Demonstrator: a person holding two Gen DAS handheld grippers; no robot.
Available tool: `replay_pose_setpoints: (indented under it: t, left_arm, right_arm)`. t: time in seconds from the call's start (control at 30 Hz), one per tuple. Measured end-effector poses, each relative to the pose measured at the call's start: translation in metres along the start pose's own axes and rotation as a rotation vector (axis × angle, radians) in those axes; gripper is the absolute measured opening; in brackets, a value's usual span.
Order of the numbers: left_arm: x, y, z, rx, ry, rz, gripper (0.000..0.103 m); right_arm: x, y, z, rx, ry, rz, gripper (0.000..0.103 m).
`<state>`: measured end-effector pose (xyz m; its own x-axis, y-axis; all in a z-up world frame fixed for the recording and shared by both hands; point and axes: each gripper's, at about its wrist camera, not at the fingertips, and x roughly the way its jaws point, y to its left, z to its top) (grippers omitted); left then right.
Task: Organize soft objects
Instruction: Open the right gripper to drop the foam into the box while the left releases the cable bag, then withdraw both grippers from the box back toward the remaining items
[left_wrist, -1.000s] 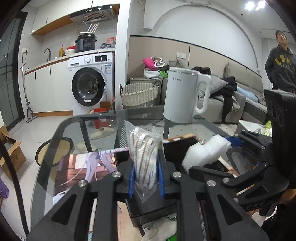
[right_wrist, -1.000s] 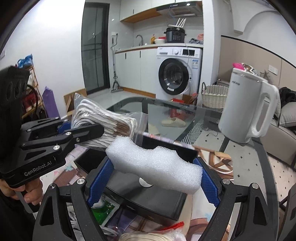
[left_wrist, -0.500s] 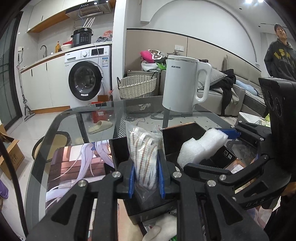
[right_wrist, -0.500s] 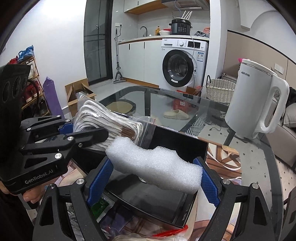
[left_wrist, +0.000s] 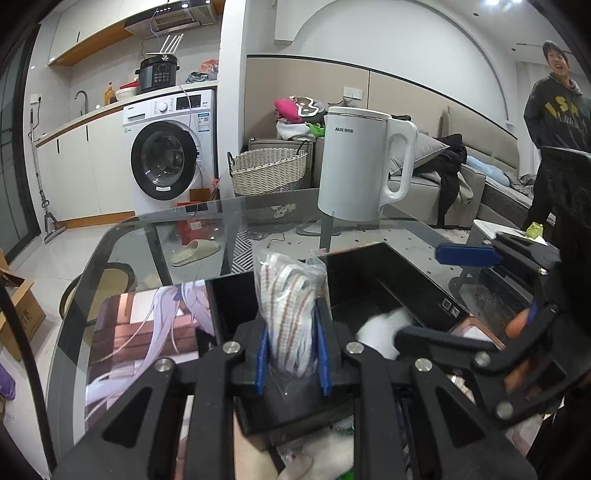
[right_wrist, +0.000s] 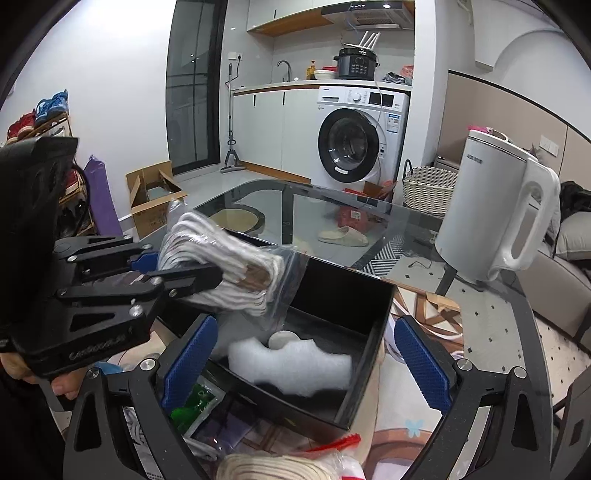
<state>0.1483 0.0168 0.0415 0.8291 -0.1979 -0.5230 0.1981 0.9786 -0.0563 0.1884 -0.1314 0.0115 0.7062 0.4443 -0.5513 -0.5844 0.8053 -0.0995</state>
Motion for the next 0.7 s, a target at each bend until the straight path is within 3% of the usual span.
replay_pose_setpoints:
  t: [0.1,0.2,0.33,0.4,0.43,0.47,0.7]
  left_arm:
    - [0.000,-0.002,0.000,0.009,0.006,-0.003,0.025]
    - [-0.004,-0.003,-0.001,0.015,0.007,0.016,0.051]
    - [-0.012,-0.001,-0.001,0.007,0.008,0.032,0.053]
    - [-0.018,0.000,-0.003,0.008,0.000,0.049,0.067]
    - [-0.022,0.000,-0.004,0.004,-0.010,0.063,0.092]
    - [-0.027,0.001,-0.005,-0.002,-0.026,0.079,0.103]
    - [-0.051,0.005,-0.016,-0.023,-0.055,0.124,0.103]
  right_arm:
    - [-0.009,0.000,-0.003,0.001,-0.013,-0.008,0.098]
    - [-0.016,-0.004,-0.006,0.011,-0.019,-0.017,0.098]
    - [-0.028,-0.010,-0.009,0.032,-0.030,-0.032,0.099]
    - [-0.034,-0.013,-0.010,0.038,-0.036,-0.038,0.099]
    - [-0.036,-0.014,-0.011,0.039,-0.036,-0.040,0.099]
    - [-0.039,-0.013,-0.013,0.042,-0.038,-0.042,0.099]
    - [-0.055,-0.011,-0.027,0.049,-0.028,-0.014,0.102]
